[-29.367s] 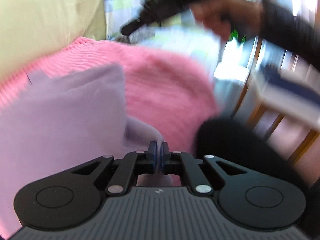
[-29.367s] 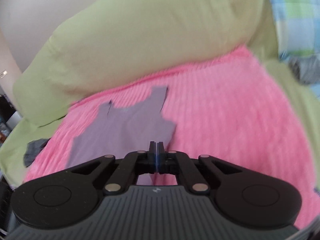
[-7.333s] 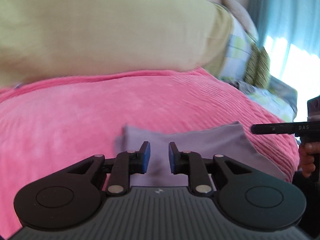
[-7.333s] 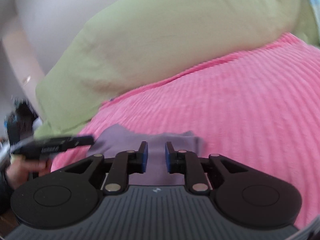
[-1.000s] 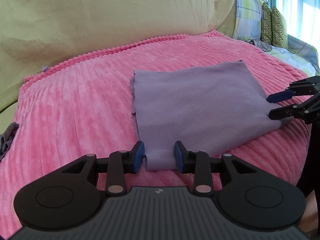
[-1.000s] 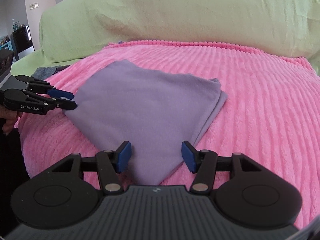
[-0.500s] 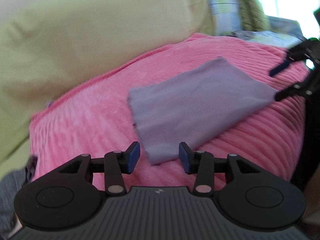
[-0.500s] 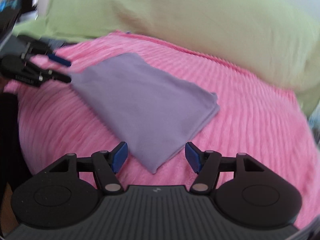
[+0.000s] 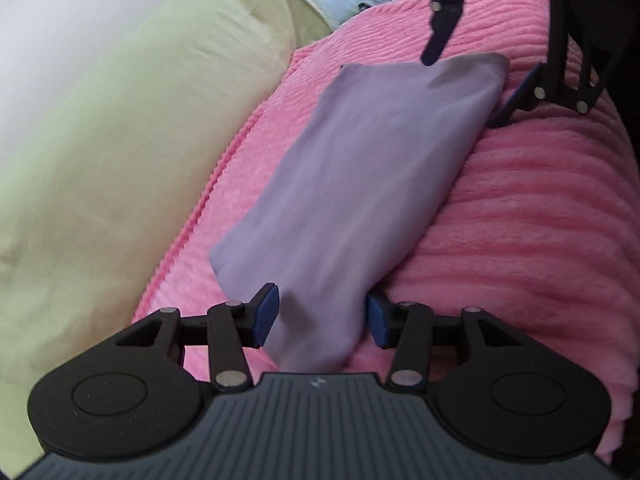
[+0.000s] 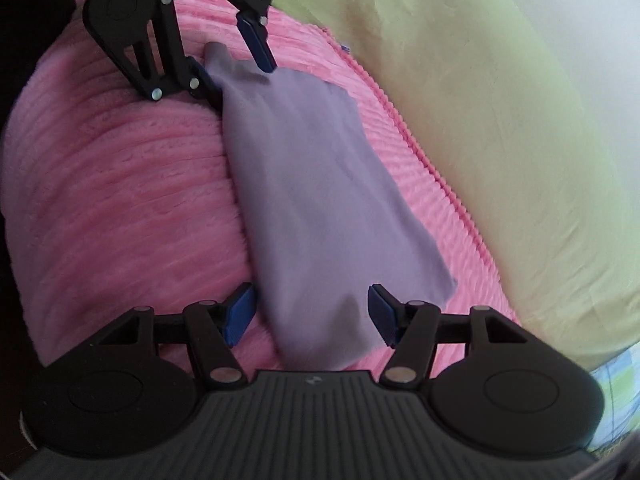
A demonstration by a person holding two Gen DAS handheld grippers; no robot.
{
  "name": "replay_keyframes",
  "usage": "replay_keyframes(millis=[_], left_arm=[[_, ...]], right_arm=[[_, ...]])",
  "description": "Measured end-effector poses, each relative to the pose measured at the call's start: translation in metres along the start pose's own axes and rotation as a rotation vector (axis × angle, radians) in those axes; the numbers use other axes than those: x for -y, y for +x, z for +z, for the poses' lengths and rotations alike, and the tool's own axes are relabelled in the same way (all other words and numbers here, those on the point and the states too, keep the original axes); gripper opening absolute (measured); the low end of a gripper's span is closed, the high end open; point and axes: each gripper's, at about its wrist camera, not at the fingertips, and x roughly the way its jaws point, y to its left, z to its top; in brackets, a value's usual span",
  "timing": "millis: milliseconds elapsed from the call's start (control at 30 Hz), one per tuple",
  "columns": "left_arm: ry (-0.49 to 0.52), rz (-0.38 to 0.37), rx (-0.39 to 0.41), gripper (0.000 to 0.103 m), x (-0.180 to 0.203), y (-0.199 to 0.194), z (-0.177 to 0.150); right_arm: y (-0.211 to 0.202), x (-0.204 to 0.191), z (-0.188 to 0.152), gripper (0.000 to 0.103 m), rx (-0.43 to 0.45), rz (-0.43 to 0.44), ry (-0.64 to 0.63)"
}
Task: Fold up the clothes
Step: 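Grasp the folded top's ends with the left and right tools, then lift the folded top with both tools and carry it to the chair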
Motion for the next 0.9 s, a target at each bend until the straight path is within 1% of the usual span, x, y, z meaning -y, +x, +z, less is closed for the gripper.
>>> replay_keyframes(millis=[67, 100, 133, 167, 200, 267, 367, 400, 433, 500, 567, 633, 733, 800, 900], left_arm=[[0.033, 0.000, 0.005, 0.050, 0.001, 0.000, 0.000], [0.070, 0.003, 0.009, 0.049, 0.004, -0.002, -0.002], [0.088, 0.004, 0.008, 0.044, 0.006, -0.003, -0.003], [0.113, 0.000, 0.008, 0.035, 0.009, -0.004, -0.006], [0.120, -0.007, 0.008, 0.030, 0.010, -0.005, -0.006], [0.152, -0.026, 0.002, 0.016, 0.015, -0.003, -0.007], [0.170, -0.035, -0.010, 0.009, 0.017, 0.002, -0.005], [0.167, -0.040, -0.014, 0.008, 0.016, 0.004, -0.004], [0.142, -0.055, -0.022, 0.007, 0.012, 0.005, -0.003], [0.095, -0.084, -0.038, 0.005, 0.003, 0.008, 0.000], [0.081, -0.103, -0.049, 0.005, -0.004, 0.003, 0.004], [0.072, -0.097, -0.039, 0.005, -0.016, -0.015, 0.016], [0.065, -0.076, -0.004, 0.005, -0.035, -0.049, 0.037], [0.076, -0.050, 0.020, 0.005, -0.043, -0.075, 0.056], [0.127, -0.011, 0.049, 0.005, -0.041, -0.098, 0.084]], right_arm=[[0.000, 0.002, 0.002, 0.055, -0.007, -0.008, -0.009], [-0.002, 0.002, 0.002, 0.050, -0.011, -0.017, -0.018], [-0.002, 0.001, 0.001, 0.048, -0.017, -0.023, -0.023], [-0.004, 0.000, 0.000, 0.046, -0.029, -0.031, -0.031], [-0.004, -0.001, -0.002, 0.042, -0.036, -0.033, -0.034], [-0.005, -0.004, -0.004, 0.039, -0.040, -0.035, -0.040], [-0.001, -0.011, 0.000, 0.029, -0.046, -0.032, -0.080], [0.001, -0.012, 0.001, 0.021, -0.048, -0.026, -0.093], [0.002, -0.012, 0.002, 0.016, -0.050, -0.017, -0.102], [0.002, -0.006, 0.002, 0.010, -0.051, 0.013, -0.086], [-0.002, 0.004, 0.003, 0.008, -0.047, 0.040, -0.062], [-0.018, 0.016, 0.009, 0.007, -0.026, 0.034, -0.043], [-0.068, 0.036, 0.020, 0.007, 0.035, -0.008, -0.021], [-0.094, 0.044, 0.020, 0.007, 0.065, -0.021, 0.005], [-0.137, 0.048, 0.012, 0.007, 0.106, -0.068, 0.026]])
